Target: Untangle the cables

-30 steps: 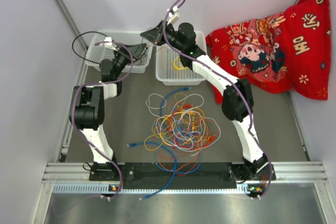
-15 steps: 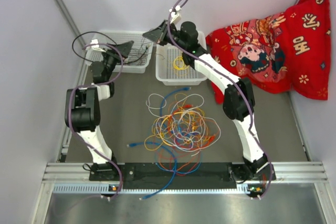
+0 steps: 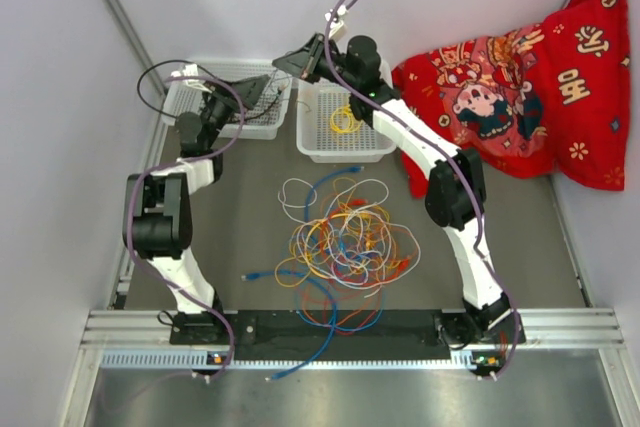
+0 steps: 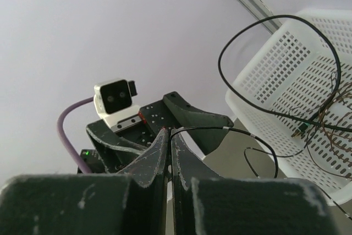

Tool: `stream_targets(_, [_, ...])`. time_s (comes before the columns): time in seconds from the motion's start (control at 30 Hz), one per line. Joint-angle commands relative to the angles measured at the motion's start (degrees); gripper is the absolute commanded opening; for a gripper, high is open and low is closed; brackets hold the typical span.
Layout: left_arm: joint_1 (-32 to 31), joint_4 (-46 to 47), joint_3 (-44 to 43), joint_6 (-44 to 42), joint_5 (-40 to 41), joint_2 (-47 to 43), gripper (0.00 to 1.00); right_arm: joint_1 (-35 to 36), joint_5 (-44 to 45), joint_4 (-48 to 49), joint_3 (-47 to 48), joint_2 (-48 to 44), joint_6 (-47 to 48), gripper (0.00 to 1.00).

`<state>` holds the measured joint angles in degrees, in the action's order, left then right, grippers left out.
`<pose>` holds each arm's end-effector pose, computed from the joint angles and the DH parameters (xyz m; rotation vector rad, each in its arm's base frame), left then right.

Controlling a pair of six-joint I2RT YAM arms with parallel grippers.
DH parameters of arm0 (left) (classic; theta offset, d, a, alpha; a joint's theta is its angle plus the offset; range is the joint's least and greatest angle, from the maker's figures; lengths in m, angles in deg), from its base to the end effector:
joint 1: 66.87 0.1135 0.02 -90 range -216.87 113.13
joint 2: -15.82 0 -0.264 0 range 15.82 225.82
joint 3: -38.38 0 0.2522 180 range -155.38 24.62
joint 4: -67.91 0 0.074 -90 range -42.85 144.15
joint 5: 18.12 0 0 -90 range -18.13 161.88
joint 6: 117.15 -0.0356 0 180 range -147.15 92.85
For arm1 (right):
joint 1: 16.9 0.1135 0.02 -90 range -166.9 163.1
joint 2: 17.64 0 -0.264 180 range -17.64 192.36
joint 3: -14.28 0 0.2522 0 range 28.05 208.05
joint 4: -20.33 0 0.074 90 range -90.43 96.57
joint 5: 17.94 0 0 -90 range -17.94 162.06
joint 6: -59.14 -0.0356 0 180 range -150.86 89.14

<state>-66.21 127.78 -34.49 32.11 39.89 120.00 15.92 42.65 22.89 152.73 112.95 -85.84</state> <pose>0.3918 -0.0143 0.2882 -0.0908 1.2344 -1.1968 0.4484 0.3100 0.3675 -0.1814 1.6144 1.5830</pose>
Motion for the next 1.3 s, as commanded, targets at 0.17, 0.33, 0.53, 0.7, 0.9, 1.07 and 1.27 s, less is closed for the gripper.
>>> stream_targets(0.17, [-0.49, 12.16, -2.67, 1.12, -2.90, -2.49, 0.82, -0.30, -1.26, 0.73, 3.02, 0.46, -0.74, 0.00])
stream_targets(0.33, [-3.65, 10.23, -4.08, -0.46, -5.89, -1.35, 0.67, -0.39, -1.88, 0.91, 3.11, 0.72, -1.00, 0.00])
stream_targets(0.53, [-6.81, 4.53, -5.05, -5.99, -8.17, -1.44, 0.50, -0.39, -2.67, 0.73, 3.28, 1.08, -1.18, 0.00])
stream_targets(0.7, [-7.26, 0.04, -5.31, -9.78, -6.16, -2.05, 0.16, -0.30, -3.55, 1.09, 2.94, 0.73, -1.27, 0.00])
stream_targets(0.9, [-6.82, -12.79, -8.73, -15.40, 0.95, -3.37, 0.00, -0.39, -3.99, 1.26, -0.40, -2.78, 1.01, 0.75])
stream_targets(1.07, [-5.06, -20.60, -13.83, -16.72, 12.00, -3.11, 0.00, -0.30, -1.27, -3.65, -4.18, -10.60, 7.07, 0.99])
stream_targets(1.27, [-2.87, -31.60, -24.02, -20.76, 24.94, -0.03, 0.00, -0.39, 5.67, -13.14, -10.06, -22.80, 17.79, 0.99])
